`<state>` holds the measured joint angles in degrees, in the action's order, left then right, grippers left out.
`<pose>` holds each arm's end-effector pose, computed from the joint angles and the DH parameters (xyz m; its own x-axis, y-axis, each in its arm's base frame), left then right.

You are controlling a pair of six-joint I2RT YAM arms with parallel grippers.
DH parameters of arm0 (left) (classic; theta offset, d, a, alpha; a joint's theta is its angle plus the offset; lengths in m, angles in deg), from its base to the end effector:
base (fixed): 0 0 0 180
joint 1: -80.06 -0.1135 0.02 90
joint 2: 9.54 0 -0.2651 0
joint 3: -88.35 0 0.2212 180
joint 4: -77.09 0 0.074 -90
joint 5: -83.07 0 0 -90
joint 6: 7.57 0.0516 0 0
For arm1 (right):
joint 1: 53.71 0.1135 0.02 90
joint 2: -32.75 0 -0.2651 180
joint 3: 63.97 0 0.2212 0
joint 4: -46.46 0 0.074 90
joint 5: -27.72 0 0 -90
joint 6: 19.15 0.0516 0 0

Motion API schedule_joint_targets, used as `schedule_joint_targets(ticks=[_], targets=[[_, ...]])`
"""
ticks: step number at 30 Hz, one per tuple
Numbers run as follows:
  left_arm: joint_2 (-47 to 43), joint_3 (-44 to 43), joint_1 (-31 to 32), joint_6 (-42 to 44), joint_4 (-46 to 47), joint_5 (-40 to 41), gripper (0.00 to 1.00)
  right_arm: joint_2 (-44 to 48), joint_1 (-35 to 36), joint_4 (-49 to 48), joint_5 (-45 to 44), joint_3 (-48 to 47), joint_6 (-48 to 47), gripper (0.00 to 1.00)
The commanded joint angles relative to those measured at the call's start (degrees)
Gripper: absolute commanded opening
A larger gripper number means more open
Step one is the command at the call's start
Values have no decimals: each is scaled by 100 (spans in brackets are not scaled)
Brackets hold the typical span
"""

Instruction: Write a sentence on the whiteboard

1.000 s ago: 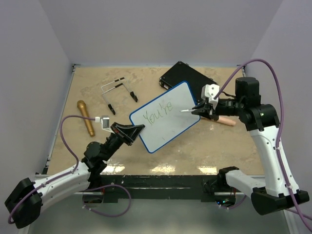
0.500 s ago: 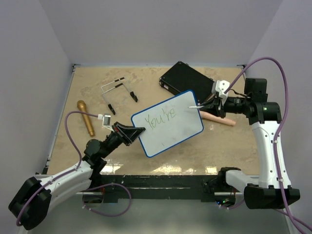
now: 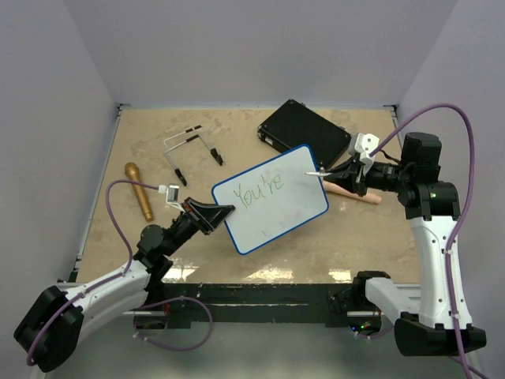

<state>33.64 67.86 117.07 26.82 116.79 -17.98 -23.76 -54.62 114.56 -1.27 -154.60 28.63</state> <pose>0.1138 -0.0982 0.2460 -0.4764 -0.6552 -0.5864 0.6091 0.2350 -0.7574 0.1396 0.0429 0.4033 0.0683 -0.3268 -0.9426 -0.9069 0.3734 -0.1952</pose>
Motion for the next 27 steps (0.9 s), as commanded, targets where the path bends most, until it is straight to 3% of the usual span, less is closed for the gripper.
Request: schedule_joint_targets(ticks=[1,3,9,16,27], targets=[[540,-429,42,-283,1485,226,0,-26,212,-261,-212,-60,285,0],[770,-648,121,-205,1610,287,0,-70,336,-253,-352,-69,275,0],[1350,-1167,701,209,1680,1015,0,35,1610,-692,-1328,203,566,0],[1956,-1625,1097,332,1944,1860,0,-88,2559,-841,-1565,221,670,0],[2722,-2292,1537,490,2340,2994,0,-439,3316,-1105,-2488,132,873,0]])
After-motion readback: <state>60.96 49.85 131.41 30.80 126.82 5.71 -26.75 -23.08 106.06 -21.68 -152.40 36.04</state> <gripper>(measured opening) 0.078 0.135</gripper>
